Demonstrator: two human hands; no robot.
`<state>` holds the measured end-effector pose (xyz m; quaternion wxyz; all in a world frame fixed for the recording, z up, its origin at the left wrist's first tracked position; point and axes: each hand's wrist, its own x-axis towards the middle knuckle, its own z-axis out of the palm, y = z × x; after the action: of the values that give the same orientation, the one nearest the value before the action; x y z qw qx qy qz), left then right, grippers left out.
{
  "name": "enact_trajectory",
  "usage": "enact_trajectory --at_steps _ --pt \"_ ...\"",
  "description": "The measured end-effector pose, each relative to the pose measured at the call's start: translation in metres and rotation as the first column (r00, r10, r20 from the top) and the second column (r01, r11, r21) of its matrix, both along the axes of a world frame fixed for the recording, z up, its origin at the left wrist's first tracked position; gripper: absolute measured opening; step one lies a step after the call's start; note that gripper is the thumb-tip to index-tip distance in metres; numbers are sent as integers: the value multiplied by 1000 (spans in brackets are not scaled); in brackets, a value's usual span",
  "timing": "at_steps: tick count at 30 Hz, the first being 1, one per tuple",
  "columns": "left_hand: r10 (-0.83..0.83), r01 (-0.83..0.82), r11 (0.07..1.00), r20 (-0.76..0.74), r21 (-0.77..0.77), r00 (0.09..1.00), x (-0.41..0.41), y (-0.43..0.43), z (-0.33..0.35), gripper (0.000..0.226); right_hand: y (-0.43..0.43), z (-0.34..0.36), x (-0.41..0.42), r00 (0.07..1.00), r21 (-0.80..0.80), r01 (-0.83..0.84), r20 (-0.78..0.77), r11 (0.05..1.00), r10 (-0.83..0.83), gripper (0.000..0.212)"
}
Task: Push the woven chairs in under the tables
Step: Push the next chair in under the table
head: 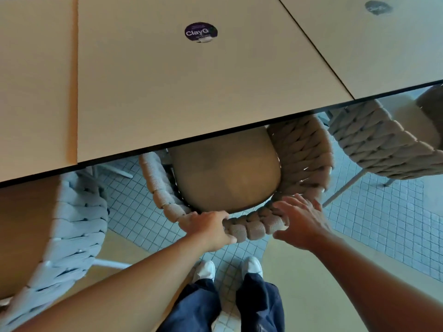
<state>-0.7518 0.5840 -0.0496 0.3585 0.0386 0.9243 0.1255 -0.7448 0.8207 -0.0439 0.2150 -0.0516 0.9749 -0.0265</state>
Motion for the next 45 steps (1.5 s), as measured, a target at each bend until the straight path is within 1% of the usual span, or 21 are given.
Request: enact_trajectory --at_steps 2,5,8,11,13,17,23,26,29,37,45 --pt "-10 12 999 38 -49 999 -1 11 3 67 16 -10 -10 997 32 -64 36 997 63 80" --pt "24 -19 997 61 -74 998 3 22 -6 64 39 -17 -28 986 47 -155 73 987 151 78" --pt "4 -4 988 1 -151 1000 11 29 -23 50 55 -24 -36 965 46 -254 82 966 250 77" --pt "-19 -3 967 -85 -253 996 19 34 -33 45 66 -33 -39 950 6 -310 42 951 309 73" --pt "-20 -14 964 -123 -266 992 24 34 -35 48 70 -39 -39 947 -1 -319 29 948 318 73" --pt "-19 -17 964 -132 -264 991 26 30 -32 52 70 -47 -32 943 -5 -331 19 944 331 73" --pt "-26 -24 962 -179 -272 984 38 33 -35 53 72 -46 -24 941 3 -336 34 942 335 72" --pt "-5 -40 967 -179 -251 984 45 41 -39 53 81 -44 -23 941 -1 -335 40 942 335 74" --pt "-24 -27 969 -201 -245 979 50 46 -40 52 86 -41 -19 943 11 -329 47 944 328 77" --pt "-13 -32 979 -215 -204 977 53 44 -39 52 86 -36 -9 953 14 -304 30 953 303 75" --pt "-8 -42 972 -212 -230 977 55 49 -39 55 89 -35 -8 950 1 -311 40 950 311 74"
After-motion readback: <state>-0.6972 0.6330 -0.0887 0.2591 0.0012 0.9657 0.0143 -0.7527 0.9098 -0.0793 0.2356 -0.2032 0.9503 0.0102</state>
